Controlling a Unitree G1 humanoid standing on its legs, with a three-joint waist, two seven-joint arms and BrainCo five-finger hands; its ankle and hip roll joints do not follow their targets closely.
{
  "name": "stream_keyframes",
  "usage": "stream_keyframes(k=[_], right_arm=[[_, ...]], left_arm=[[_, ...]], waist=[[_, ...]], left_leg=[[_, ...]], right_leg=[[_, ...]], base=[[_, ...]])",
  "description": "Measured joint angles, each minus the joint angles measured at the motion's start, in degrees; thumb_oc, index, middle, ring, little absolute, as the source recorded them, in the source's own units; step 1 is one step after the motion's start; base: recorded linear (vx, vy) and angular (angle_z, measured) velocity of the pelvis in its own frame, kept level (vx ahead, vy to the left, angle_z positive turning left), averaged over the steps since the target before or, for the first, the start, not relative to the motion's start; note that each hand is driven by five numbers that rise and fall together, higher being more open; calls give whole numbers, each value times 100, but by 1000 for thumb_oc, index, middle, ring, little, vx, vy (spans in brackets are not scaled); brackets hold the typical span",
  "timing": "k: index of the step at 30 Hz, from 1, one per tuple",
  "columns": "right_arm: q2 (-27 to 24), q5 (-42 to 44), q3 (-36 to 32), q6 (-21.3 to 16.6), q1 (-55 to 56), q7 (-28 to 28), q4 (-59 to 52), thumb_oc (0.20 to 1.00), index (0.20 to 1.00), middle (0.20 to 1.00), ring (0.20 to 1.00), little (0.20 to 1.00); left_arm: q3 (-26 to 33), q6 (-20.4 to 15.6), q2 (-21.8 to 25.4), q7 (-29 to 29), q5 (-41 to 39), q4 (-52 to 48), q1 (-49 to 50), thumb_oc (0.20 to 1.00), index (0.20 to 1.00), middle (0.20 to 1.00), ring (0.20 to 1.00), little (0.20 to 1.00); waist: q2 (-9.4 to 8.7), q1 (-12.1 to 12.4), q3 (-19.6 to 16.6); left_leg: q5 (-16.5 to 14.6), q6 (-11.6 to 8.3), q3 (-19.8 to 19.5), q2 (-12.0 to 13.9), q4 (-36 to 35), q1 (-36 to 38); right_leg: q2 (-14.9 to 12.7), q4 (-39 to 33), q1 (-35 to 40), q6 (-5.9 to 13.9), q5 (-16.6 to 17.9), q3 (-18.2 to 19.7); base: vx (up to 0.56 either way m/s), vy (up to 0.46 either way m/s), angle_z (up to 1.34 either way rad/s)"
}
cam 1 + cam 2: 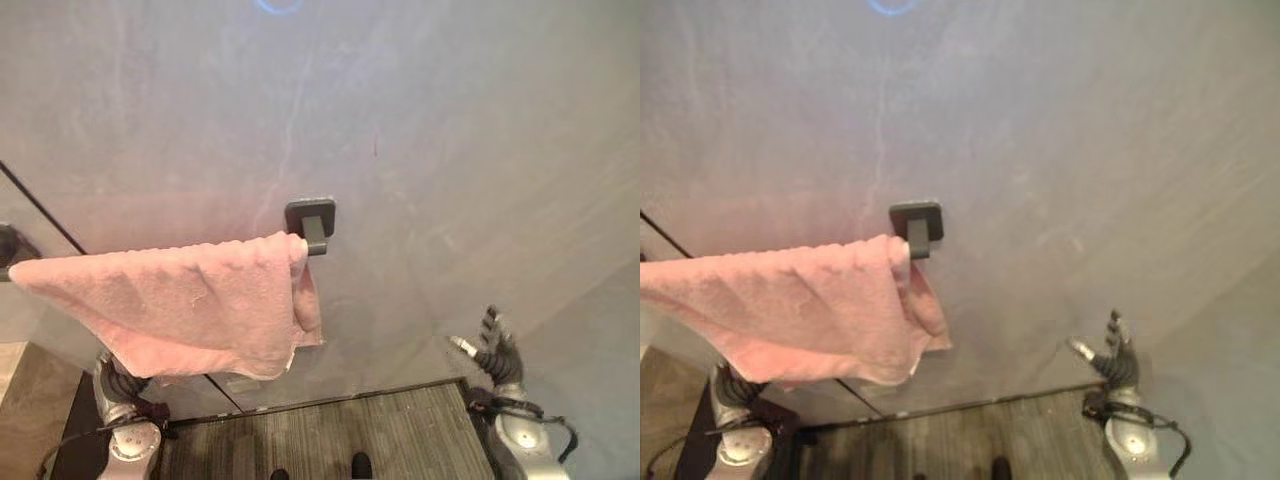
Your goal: Put brush and paste in cup on sink, flatten towel.
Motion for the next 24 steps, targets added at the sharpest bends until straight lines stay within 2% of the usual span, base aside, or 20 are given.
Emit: stream_keyframes(k=[2, 4, 7, 9, 12, 17, 20, 24], right_arm=[[-222, -522, -81, -82, 5, -122, -692, 1000, 1000, 1000, 1000, 1000], [-346, -1125, -57, -264, -26, -265, -1386, 1000, 1000, 1000, 1000, 1000], [-472, -1662, 125, -538, -142, -376, -1811, 1000, 1000, 1000, 1000, 1000], [-1040, -2504, 532, -654, -473, -616, -2135, 1000, 1000, 1000, 1000, 1000], [-1270, -2796, 870, -735, -899, -652, -2135, 1000, 1000, 1000, 1000, 1000], [-1546, -3014, 817, -778, -1130, -747, -2175, 1000, 1000, 1000, 1000, 1000], [-1576, -3143, 727, -786, -1146, -871, -2320, 1000, 1000, 1000, 1000, 1000], [-1578, -3261, 888, -789, -1481, -853, -2317, 1000, 1000, 1000, 1000, 1000]], left_arm=[[166, -10, 75, 136, 263, -366, 124, 1000, 1000, 1000, 1000, 1000], [291, -55, 324, 384, 855, -834, 268, 1000, 1000, 1000, 1000, 1000], [432, -227, 483, 672, 1358, -1053, 231, 1000, 1000, 1000, 1000, 1000], [604, -225, 826, 927, 2049, -1664, 297, 1000, 1000, 1000, 1000, 1000], [700, -212, 938, 1082, 2548, -1935, 317, 1000, 1000, 1000, 1000, 1000], [842, -171, 1160, 1131, 2929, -1947, 428, 1000, 1000, 1000, 1000, 1000], [1065, -137, 1271, 1153, 3137, -1972, 558, 1000, 1000, 1000, 1000, 1000], [1237, 56, 1251, 1158, 3294, -1846, 650, 1000, 1000, 1000, 1000, 1000]], waist=[[-1, 16, 9], [-10, 43, 14], [-10, 93, 17], [-68, 157, 13], [-88, 216, 3], [-122, 283, 21], [-161, 305, 42], [-122, 367, 183]], left_leg=[[9, 11, -3, 0, 1, -13], [15, 21, -14, 3, 1, -20], [12, 21, -17, 2, 2, -13], [-3, 0, -39, 1, 3, -14], [-4, -1, -57, -1, 2, -12], [16, 14, -115, -6, 25, -2], [13, 3, -183, -10, 27, 3], [-4, -19, -179, -28, 22, 50]], right_leg=[[0, 18, -6, 0, -3, -23], [1, 30, -4, -2, -8, -36], [0, 39, 1, 4, -13, -31], [1, 41, 10, -1, -16, -60], [-2, 42, 28, -12, -10, -75], [-5, 42, 75, -10, -13, -136], [-11, 43, 113, -5, -51, -225], [-26, 43, 157, 11, -61, -222]], base=[[-4, -5, 4], [0, 0, 0], [0, 0, 0], [-32, -26, 5], [-1, -7, 2], [-17, -8, 6], [-33, 16, 15], [0, 0, 0]])
